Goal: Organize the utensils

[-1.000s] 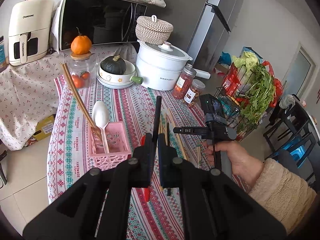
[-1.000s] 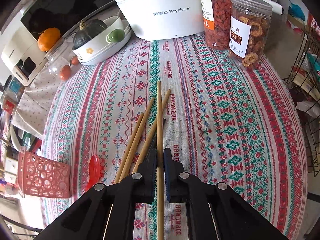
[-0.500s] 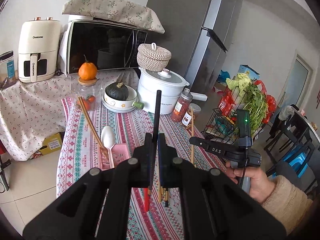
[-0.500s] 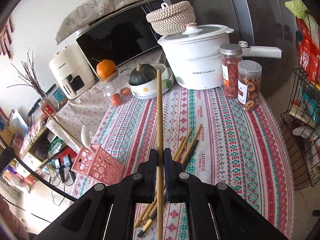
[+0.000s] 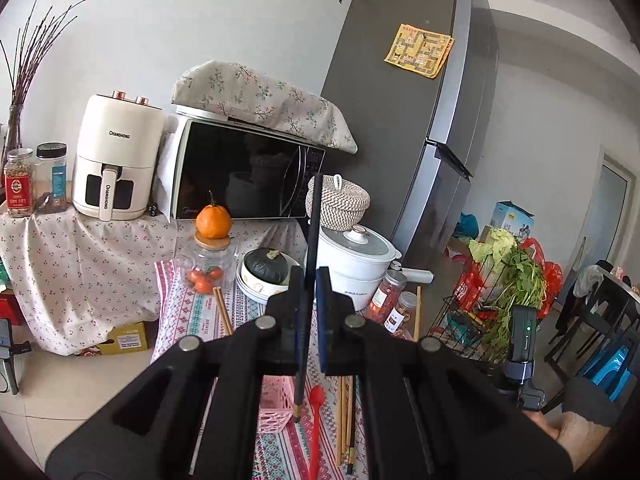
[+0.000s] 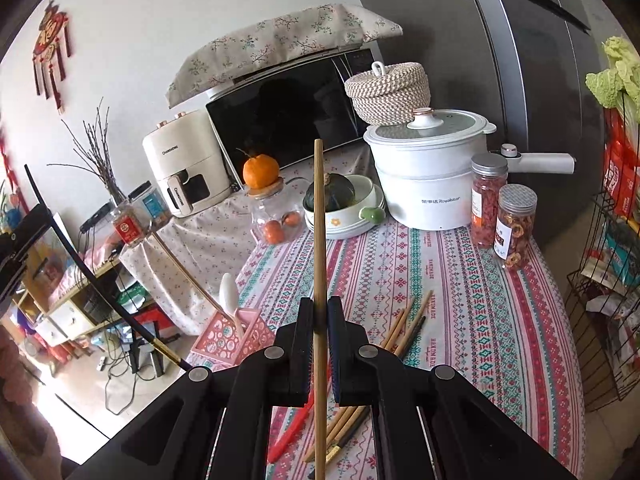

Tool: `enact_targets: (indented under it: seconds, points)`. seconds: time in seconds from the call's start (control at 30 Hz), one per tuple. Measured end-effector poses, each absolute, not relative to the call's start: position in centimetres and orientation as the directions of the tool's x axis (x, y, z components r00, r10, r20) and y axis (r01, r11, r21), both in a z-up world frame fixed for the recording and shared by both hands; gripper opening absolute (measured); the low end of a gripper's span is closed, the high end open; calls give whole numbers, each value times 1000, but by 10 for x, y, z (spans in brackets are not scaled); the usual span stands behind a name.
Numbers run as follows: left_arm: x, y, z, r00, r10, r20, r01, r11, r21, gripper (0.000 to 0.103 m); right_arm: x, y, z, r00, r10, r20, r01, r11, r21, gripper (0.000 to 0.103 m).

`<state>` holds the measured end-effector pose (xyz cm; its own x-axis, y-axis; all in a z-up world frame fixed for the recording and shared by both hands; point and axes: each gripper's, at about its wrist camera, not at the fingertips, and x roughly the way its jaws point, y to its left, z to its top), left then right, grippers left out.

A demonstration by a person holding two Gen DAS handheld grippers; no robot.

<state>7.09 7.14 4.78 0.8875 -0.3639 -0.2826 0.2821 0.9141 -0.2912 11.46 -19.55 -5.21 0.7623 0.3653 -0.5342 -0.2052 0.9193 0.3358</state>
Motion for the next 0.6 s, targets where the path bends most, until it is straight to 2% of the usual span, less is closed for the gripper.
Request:
enact_targets:
  seconds: [0.43,0.6]
  points:
    - [99,85,22,918,-272,-288,190,940,-283,6,117,-185,-57,760,368,-536,-227,922,313,7]
    - [116,85,9,891,-278,-359,170,938,-303,6,117,-183,-57,763,367,-532,-227,923,311,7]
